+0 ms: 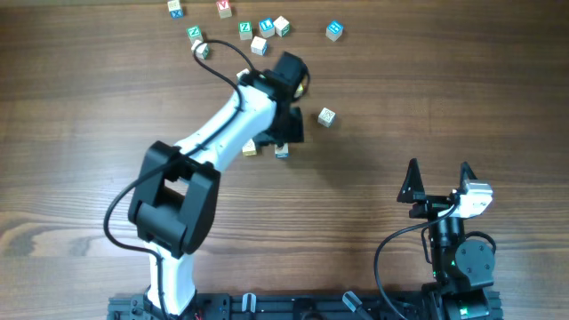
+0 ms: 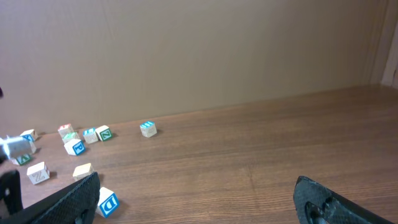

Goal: Form a tower
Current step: 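Carry the green block over the red-numbered 6 block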

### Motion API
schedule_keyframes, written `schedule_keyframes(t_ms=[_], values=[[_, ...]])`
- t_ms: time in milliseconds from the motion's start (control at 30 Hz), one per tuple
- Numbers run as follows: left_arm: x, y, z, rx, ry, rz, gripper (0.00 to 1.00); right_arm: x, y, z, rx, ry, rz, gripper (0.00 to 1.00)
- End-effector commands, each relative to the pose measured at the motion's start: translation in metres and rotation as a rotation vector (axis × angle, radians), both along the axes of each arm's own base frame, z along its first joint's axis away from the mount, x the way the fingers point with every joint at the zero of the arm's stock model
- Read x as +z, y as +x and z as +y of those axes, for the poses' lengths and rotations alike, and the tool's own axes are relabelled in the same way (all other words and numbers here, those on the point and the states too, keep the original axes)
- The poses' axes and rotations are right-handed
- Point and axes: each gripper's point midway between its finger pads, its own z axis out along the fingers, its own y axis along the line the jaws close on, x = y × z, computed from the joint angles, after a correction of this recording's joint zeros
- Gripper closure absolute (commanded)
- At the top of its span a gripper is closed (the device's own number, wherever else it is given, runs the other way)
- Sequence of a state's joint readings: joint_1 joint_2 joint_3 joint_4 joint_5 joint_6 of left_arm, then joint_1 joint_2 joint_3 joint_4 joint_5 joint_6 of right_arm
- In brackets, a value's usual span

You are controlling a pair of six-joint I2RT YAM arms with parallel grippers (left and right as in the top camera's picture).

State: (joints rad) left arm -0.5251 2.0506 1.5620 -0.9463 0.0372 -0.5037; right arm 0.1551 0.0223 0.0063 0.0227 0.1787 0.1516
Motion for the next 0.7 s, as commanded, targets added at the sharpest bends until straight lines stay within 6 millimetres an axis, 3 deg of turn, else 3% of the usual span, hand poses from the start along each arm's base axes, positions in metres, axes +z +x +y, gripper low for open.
schedule_keyframes(t_ms=[0, 133, 233, 367, 500, 667], values=[[-0.017, -0.01, 0.009, 0.041, 0.085, 0.001, 0.37, 0.001, 0.0, 0.0, 0.002, -0.013, -0.005, 0.0], [-0.025, -0.014, 0.007, 0.041, 0.083, 0.0, 0.37, 0.001, 0.0, 0.0, 0.002, -0.014, -0.005, 0.0], [-0.026, -0.013, 0.006, 0.052, 0.079, -0.006, 0.46, 0.001, 0.0, 0.0, 0.002, -0.013, -0.005, 0.0], [-0.027, -0.014, 0.005, 0.054, 0.071, 0.001, 0.48, 0.001, 0.0, 0.0, 0.002, -0.013, -0.005, 0.0], [-0.028, -0.015, 0.001, 0.052, 0.063, -0.005, 0.62, 0.001, 0.0, 0.0, 0.002, -0.013, -0.005, 0.0], [-0.028, -0.016, -0.003, 0.042, 0.062, -0.007, 0.63, 0.001, 0.0, 0.0, 0.002, -0.013, -0.005, 0.0]])
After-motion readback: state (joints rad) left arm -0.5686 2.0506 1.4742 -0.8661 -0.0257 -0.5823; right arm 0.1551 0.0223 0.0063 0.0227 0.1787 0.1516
